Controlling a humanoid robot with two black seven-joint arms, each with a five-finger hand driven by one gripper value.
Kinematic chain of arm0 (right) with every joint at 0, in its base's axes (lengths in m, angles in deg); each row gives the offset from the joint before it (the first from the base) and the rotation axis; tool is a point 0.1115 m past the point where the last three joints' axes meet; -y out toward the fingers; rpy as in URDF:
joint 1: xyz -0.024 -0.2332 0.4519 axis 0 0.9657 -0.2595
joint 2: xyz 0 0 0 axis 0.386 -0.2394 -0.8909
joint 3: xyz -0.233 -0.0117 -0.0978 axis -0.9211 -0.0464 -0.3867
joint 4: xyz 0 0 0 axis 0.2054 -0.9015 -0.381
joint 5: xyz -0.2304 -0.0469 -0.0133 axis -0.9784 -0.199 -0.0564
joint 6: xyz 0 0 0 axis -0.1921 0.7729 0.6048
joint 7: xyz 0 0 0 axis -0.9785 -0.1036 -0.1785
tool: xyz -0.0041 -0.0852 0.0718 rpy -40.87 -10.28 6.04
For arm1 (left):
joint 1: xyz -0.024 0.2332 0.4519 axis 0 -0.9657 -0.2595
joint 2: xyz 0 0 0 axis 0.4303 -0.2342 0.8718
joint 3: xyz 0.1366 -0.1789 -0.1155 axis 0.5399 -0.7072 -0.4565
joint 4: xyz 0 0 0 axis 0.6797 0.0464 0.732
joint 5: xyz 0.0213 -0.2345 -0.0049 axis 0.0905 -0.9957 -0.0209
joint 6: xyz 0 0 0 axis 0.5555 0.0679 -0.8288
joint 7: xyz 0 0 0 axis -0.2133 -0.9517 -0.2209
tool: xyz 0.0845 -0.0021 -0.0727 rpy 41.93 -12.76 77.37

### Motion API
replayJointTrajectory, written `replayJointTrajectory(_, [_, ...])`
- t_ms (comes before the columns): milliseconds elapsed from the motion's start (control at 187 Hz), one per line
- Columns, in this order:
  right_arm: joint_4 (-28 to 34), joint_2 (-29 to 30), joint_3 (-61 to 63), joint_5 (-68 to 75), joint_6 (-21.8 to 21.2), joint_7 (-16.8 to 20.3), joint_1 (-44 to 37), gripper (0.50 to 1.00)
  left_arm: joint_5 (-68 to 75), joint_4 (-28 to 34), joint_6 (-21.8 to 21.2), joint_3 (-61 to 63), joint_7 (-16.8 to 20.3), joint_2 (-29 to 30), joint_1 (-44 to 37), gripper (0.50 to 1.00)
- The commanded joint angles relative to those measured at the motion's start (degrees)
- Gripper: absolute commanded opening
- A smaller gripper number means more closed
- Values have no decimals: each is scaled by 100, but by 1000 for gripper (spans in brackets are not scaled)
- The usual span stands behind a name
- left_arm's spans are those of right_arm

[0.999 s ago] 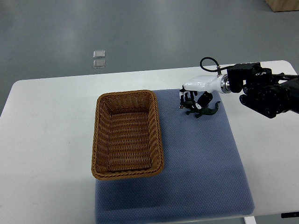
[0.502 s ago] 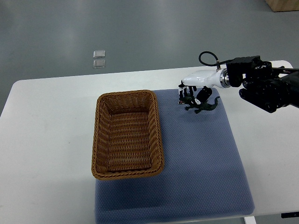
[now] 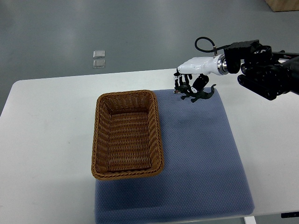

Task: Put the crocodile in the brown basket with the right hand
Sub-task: 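Lift the crocodile off the mat with the right hand, then carry the crocodile over the wicker basket and lower it inside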

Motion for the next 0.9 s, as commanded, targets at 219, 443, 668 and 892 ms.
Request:
replayJointTrajectory(219, [275,248,-158,-105,-231,-245,-775,500,0,1,1,0,0,0,0,1000])
replayJointTrajectory(443, [548,801,-378,-96,-266,-253,-1294,500,0,1,1,0,0,0,0,1000])
replayJointTrajectory(668, [583,1452,-387,-105,-503,-253,-1566,500,0,1,1,0,0,0,0,1000])
replayJointTrajectory(892, [618,1452,-510,-263,-530,-236,-1558,500,0,1,1,0,0,0,0,1000])
